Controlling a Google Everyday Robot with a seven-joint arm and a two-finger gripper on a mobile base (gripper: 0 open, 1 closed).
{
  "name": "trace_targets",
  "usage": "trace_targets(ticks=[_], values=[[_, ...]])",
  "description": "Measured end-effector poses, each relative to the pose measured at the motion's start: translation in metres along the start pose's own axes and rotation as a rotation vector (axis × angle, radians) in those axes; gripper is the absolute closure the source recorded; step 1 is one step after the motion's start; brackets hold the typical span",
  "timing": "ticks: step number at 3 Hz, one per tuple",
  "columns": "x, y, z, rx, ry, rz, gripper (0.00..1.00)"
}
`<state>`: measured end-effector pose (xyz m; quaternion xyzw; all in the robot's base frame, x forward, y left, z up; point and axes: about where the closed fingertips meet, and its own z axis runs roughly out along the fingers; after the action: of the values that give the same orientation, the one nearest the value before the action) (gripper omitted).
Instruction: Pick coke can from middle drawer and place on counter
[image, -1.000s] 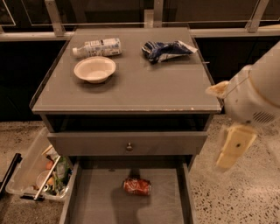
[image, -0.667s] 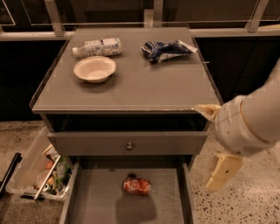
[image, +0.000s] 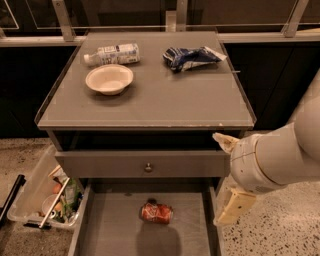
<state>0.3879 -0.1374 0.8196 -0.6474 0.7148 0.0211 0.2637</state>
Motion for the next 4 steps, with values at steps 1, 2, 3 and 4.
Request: trace_targets(ticks=[1, 2, 3, 4], values=[[0.0, 0.0, 0.0, 0.0, 0.0, 0.0, 0.0], [-0.004, 0.011, 0.017, -0.051, -0.042, 0.008, 0.0], [-0.002, 0.021, 0.058, -0.102, -0.098, 0.024, 0.0], [0.005, 0.029, 0.106, -0.132, -0.142, 0.044, 0.0]])
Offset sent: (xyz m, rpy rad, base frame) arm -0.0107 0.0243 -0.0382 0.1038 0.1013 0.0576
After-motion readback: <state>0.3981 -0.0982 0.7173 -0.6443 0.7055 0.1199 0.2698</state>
